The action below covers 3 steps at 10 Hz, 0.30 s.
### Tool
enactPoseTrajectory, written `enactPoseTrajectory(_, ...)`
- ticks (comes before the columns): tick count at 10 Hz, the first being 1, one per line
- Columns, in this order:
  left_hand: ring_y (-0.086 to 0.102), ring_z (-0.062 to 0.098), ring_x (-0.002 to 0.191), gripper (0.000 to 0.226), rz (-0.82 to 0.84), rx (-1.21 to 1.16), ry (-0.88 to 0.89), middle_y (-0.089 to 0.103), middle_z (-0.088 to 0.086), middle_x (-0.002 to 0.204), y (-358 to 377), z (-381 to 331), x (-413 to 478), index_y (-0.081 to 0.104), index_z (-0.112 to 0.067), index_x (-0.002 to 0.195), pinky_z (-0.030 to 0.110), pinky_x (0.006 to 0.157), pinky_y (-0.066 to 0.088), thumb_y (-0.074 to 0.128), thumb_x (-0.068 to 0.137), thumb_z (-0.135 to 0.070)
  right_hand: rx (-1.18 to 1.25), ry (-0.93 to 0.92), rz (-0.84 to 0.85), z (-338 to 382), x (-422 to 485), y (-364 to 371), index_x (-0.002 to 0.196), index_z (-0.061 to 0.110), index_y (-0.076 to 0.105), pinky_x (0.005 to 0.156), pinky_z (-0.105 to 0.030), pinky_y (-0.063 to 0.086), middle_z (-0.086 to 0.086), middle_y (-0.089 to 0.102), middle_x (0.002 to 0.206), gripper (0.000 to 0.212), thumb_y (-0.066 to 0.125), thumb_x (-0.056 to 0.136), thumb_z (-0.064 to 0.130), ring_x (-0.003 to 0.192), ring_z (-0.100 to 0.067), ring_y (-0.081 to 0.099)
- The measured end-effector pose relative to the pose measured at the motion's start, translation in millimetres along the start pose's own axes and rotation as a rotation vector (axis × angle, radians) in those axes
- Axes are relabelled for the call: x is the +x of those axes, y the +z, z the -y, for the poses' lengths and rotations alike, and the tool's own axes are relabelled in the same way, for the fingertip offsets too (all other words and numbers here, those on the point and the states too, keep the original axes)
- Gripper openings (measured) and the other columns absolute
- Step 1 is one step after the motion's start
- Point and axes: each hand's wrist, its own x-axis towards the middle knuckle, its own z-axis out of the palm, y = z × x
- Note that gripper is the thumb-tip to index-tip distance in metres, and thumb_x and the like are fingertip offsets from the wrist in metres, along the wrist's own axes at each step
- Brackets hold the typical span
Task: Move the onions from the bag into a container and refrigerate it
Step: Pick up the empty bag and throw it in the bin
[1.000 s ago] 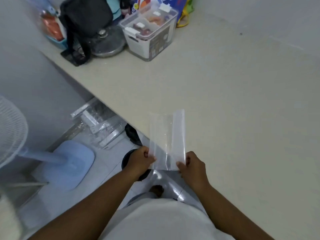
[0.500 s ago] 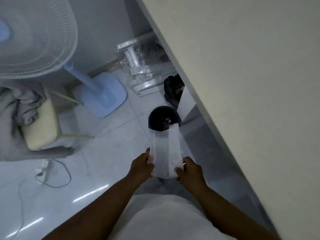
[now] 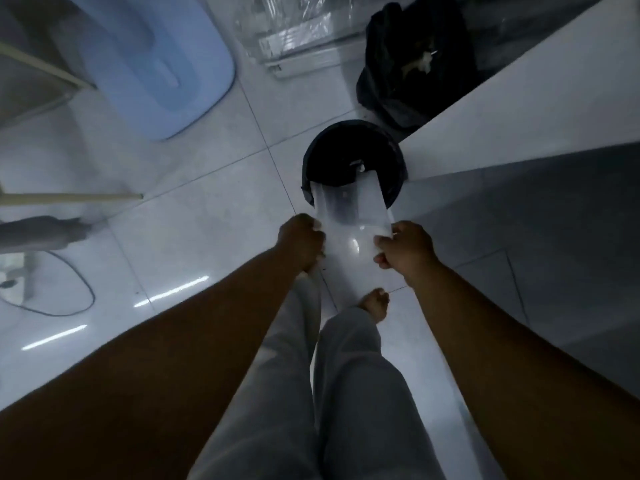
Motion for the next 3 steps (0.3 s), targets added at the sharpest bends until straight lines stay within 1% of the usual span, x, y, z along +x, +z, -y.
enactPoseTrajectory(1, 0.057, 0.008, 0.034, 0.012, -0.026, 0.075, 0.016, 0.061, 0.005, 0.065, 4.2, -10.8, 40.4, 0.063, -0.001, 0.096, 0.014, 0.031, 0.04, 0.055, 0.088, -0.006, 0.033, 0.014, 0.016, 4.7, 39.8, 9.2, 0.084, 0.004, 0.063, 0.055, -0.03, 0.059, -0.009, 0.068, 0.063, 0.01, 0.065, 0.086, 0.013, 0.049, -0.017, 0.068)
enactPoseTrajectory(2, 0.069, 0.016, 0.052, 0.02, -0.025, 0.086, 0.003, 0.066, 0.006, 0.068, 2.3, -23.5, 77.3, 0.066, 0.001, 0.094, 0.025, 0.05, 0.058, 0.06, 0.087, -0.017, 0.134, 0.095, -0.004, 11.2, 73.2, 19.8, 0.071, 0.009, 0.054, 0.073, -0.042, 0.061, -0.012, 0.066, 0.064, 0.021, 0.066, 0.086, 0.017, 0.055, -0.023, 0.069)
enactPoseTrajectory(3, 0.073, 0.028, 0.067, 0.021, -0.037, 0.125, -0.008, 0.066, 0.008, 0.064, -0.6, -19.7, 88.3, 0.064, -0.002, 0.074, 0.039, 0.072, 0.062, 0.063, 0.084, -0.02, 0.09, 0.076, -0.003, 9.8, 73.0, 23.4, 0.076, 0.009, 0.056, 0.072, -0.042, 0.061, -0.009, 0.065, 0.064, 0.017, 0.065, 0.086, 0.019, 0.058, -0.023, 0.07)
